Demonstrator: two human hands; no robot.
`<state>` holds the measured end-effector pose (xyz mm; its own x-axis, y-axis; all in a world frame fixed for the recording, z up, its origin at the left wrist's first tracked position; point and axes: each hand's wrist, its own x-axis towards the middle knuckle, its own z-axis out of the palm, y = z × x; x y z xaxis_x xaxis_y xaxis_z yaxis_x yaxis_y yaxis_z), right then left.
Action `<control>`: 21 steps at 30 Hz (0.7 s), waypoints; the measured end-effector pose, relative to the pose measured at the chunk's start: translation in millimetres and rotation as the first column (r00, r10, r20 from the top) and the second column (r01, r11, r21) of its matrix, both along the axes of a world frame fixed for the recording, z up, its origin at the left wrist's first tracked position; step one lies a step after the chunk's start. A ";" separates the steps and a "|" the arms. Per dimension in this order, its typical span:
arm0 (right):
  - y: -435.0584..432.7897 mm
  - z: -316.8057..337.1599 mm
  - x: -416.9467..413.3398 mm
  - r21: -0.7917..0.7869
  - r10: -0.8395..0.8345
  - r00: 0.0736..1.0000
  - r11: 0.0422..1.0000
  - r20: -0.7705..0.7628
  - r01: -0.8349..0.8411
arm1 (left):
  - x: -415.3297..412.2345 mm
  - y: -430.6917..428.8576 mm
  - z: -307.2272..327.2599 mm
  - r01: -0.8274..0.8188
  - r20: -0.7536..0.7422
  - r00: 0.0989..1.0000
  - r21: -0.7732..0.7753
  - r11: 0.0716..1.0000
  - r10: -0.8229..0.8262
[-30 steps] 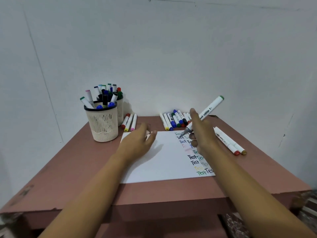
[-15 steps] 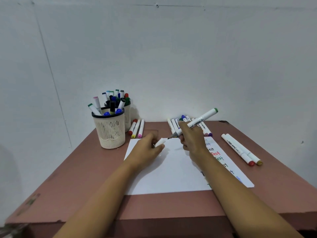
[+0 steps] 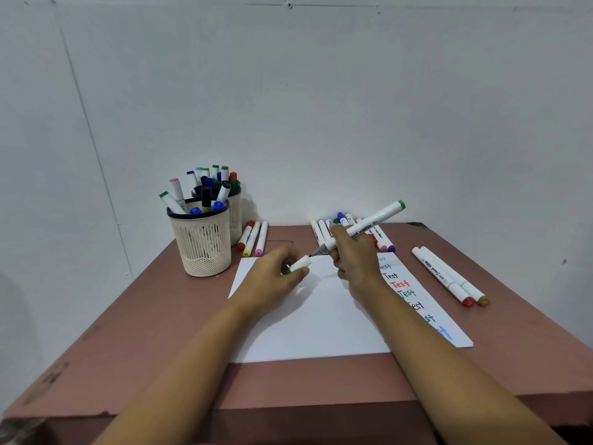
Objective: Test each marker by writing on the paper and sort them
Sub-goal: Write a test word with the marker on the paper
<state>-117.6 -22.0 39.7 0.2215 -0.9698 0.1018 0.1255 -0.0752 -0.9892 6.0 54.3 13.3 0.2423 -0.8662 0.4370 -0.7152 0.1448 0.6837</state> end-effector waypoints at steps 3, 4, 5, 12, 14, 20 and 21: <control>0.7 -1.3 0.1 -0.003 0.039 0.999 0.999 -0.012 -0.039 | 1.4 -1.5 -0.9 0.033 -0.004 0.999 -0.026 0.999 -0.033; 1.4 -2.0 0.0 -0.004 0.070 0.997 0.998 -0.025 -0.070 | 1.6 -1.6 -1.5 0.042 -0.001 0.999 -0.039 0.998 -0.042; 2.4 -2.6 0.3 -0.004 0.101 0.994 0.995 -0.035 -0.102 | 1.1 -1.5 -1.8 0.045 -0.005 0.999 -0.053 0.998 -0.045; 5.8 -7.1 0.1 -0.013 0.146 0.988 0.989 0.047 -0.145 | -5.3 0.9 -0.9 0.105 -0.109 0.989 0.001 0.994 -0.104; 4.8 -9.5 0.6 -0.016 0.139 0.986 0.990 0.090 -0.138 | -7.1 2.1 0.5 0.122 -0.104 0.987 0.005 0.993 -0.121; 4.9 -14.1 1.7 -0.028 0.143 0.975 0.990 0.171 -0.140 | -14.0 8.7 5.7 0.160 -0.085 0.983 -0.014 0.987 -0.160; 4.8 -14.7 1.4 -0.033 0.143 0.974 0.990 0.178 -0.139 | -14.6 8.4 5.8 0.166 -0.084 0.982 -0.014 0.986 -0.166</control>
<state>-116.2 -17.2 25.1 0.3322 -0.9274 0.1719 0.3114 -0.0642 -0.9481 -8.7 62.6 19.1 0.1315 -0.8945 0.4272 -0.6204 0.2618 0.7393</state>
